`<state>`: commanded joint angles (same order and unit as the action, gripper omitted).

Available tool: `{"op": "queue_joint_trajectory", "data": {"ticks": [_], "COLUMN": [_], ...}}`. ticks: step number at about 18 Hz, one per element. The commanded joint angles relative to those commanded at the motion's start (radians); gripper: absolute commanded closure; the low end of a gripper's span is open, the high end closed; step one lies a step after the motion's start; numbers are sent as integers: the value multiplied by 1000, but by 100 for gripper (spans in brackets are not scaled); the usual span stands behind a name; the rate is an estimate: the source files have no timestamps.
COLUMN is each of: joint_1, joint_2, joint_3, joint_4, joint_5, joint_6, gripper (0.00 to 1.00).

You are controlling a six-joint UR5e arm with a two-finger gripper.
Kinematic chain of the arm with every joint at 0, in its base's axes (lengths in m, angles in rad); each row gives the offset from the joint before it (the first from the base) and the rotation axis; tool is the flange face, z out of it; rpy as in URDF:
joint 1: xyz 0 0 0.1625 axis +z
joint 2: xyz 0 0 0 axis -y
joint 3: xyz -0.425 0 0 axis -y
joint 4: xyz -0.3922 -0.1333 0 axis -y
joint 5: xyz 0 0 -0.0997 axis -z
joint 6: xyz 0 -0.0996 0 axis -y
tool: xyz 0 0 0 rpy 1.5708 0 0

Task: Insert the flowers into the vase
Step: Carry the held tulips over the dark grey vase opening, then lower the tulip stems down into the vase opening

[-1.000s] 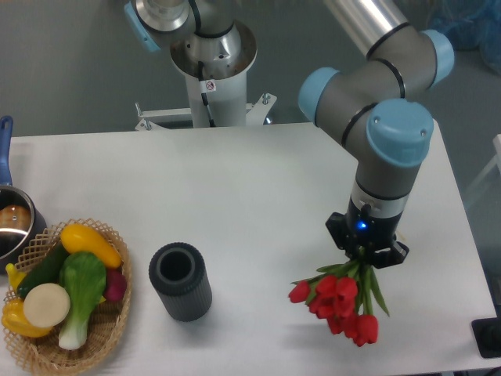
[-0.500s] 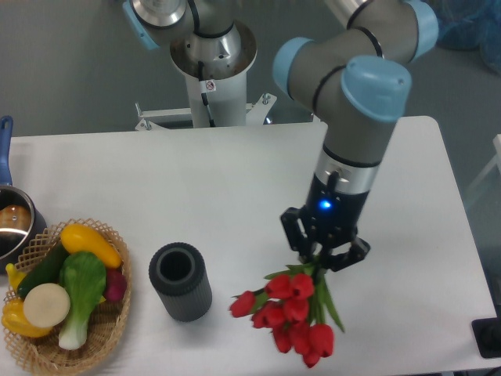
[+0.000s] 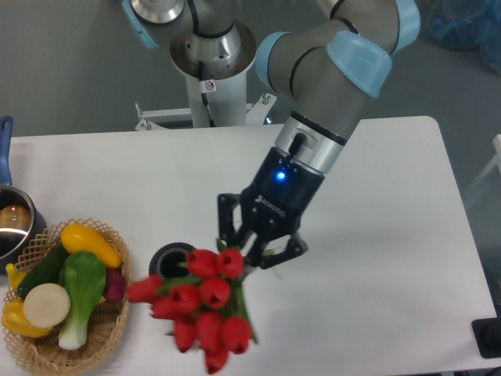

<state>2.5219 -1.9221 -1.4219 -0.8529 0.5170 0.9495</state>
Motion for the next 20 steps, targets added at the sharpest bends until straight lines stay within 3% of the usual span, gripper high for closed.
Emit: {"op": "queue_joint_trajectory", "data": {"ticks": [5, 8, 13, 20], "joint_1": [-8, -5, 5, 11], "joint_2": [5, 5, 3, 0], "joint_3": [-31, -70, -111, -112], "joint_4": [23, 70, 74, 74], "joint_5": [-139, -222, -334, -348], "joint_6": [-17, -11, 0, 5], "gripper": [100, 100, 100, 100]}}
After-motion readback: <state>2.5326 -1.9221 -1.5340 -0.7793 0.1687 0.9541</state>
